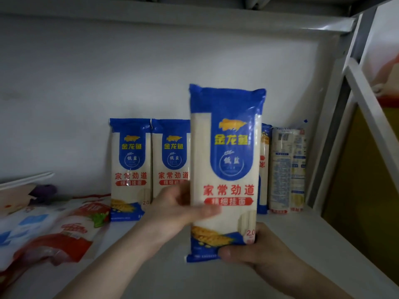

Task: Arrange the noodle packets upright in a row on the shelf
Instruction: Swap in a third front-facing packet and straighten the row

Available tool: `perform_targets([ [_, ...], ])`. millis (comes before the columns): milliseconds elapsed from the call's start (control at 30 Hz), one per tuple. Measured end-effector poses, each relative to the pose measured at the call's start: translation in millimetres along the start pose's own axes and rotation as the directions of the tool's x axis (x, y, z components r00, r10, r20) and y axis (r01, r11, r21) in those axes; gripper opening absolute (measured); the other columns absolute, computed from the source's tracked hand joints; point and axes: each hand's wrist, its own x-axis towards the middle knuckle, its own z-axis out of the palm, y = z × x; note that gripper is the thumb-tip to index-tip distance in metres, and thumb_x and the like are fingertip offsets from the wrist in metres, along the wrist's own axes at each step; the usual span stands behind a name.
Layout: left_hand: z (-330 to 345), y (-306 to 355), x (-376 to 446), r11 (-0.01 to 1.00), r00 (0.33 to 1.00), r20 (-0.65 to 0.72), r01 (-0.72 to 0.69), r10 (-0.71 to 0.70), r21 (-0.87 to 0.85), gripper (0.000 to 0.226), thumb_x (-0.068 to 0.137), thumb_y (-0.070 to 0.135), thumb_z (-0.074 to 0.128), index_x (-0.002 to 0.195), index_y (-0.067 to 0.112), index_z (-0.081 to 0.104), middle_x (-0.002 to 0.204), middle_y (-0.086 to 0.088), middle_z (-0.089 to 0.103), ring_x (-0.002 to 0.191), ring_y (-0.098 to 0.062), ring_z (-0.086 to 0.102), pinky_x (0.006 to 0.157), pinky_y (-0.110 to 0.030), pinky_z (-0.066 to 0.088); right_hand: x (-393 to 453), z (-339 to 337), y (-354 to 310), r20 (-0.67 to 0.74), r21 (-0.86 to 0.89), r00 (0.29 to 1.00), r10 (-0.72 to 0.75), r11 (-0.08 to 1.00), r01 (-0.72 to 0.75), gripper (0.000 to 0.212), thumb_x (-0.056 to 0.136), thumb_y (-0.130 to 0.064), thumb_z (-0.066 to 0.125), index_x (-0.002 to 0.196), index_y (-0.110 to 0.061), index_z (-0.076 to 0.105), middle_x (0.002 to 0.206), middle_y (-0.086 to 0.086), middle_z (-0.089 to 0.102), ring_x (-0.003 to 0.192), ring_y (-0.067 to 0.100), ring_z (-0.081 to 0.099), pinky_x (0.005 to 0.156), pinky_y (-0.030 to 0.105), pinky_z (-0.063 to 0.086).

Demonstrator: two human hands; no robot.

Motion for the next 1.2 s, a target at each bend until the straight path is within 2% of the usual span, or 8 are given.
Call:
perform_targets([
  [100,0.6,-13.1,-4.0,0.996,0.994,0.104,0.017,-0.026,0.083,0.041,0.061,0.006,0.085,0.095,0.023,0.071,0.091,0.007,0.077,0.085,-0.007,0.072,0.069,-0.016,0.054,2.0,-1.8,-7.2,-0.018,0.027,0.996,-0.088,0.996,0.088,0.052,0.052,-0.014,0.082,0.103,-0.021,0.076,0.11,0.009,0.073,0.103,0.024,0.069,0.085,0.032,0.056],
  [200,-0.2,-16.7,-0.8,0.983,0.996,0.085,-0.031,0.016,0.181,0.039,0.063,0.0,0.083,0.092,0.022,0.071,0.09,0.005,0.077,0.085,-0.009,0.072,0.072,-0.019,0.056,6.2,-3.5,-9.9,-0.055,0.028,0.988,-0.141,0.989,0.143,0.066,0.045,-0.028,0.093,0.107,-0.017,0.074,0.114,0.013,0.071,0.108,0.029,0.066,0.095,0.038,0.052],
  [333,3.4,-21.1,1.2,0.988,0.998,0.051,-0.041,0.034,0.147,0.042,0.061,-0.007,0.082,0.09,0.021,0.071,0.089,0.0,0.077,0.084,-0.015,0.073,0.076,-0.026,0.058,6.0,-8.1,-16.2,-0.092,-0.01,0.989,-0.114,0.993,0.114,0.066,0.037,-0.035,0.095,0.099,-0.026,0.076,0.11,0.007,0.073,0.104,0.022,0.068,0.087,0.033,0.056],
  [600,9.4,-42.2,-2.9,0.998,0.999,0.021,0.045,-0.045,0.041,0.038,0.061,-0.015,0.078,0.086,0.013,0.071,0.081,-0.003,0.077,0.077,-0.014,0.074,0.062,-0.017,0.055,4.8,-27.0,-44.4,-0.058,-0.088,0.997,-0.056,0.995,0.05,0.04,0.061,-0.011,0.086,0.099,-0.014,0.074,0.109,0.01,0.073,0.101,0.028,0.07,0.081,0.039,0.059],
  [767,4.5,-50.2,6.0,0.993,0.991,0.069,0.114,-0.116,0.033,0.044,0.068,-0.005,0.078,0.107,0.013,0.067,0.094,-0.004,0.076,0.09,-0.015,0.072,0.075,-0.022,0.055,14.3,-29.0,-31.2,-0.124,-0.053,0.992,-0.029,0.998,0.022,0.034,0.064,0.001,0.08,0.094,-0.013,0.076,0.106,0.012,0.074,0.099,0.028,0.07,0.084,0.04,0.058],
  [900,3.2,-55.9,13.4,0.989,0.995,-0.042,0.099,-0.095,0.113,0.028,0.073,0.009,0.078,0.098,0.017,0.072,0.086,0.008,0.077,0.076,0.003,0.07,0.062,-0.007,0.048,25.9,-27.6,-28.5,-0.133,-0.097,0.991,-0.012,0.995,-0.001,0.037,0.071,0.003,0.071,0.105,-0.012,0.069,0.105,0.006,0.074,0.099,0.022,0.071,0.085,0.04,0.058],
  [1100,4.3,-64.4,30.7,0.988,0.98,-0.197,0.066,-0.037,0.142,0.016,0.071,0.007,0.08,0.084,0.015,0.076,0.068,0.009,0.074,0.065,-0.001,0.069,0.057,-0.01,0.049,51.2,-37.7,-22.4,-0.23,-0.068,0.973,-0.013,0.998,-0.002,0.035,0.075,0.007,0.07,0.107,-0.009,0.068,0.104,0.006,0.075,0.096,0.022,0.071,0.082,0.039,0.059],
  [1200,1.7,-64.0,41.7,0.982,0.977,-0.212,0.059,-0.02,0.178,0.017,0.075,0.006,0.076,0.089,0.017,0.076,0.081,0.003,0.077,0.077,-0.009,0.072,0.07,-0.018,0.056,65.3,-45.1,-14.0,-0.295,-0.014,0.956,-0.011,1.0,0.007,0.034,0.074,0.008,0.07,0.105,-0.006,0.068,0.103,0.009,0.075,0.094,0.024,0.072,0.078,0.04,0.059],
])
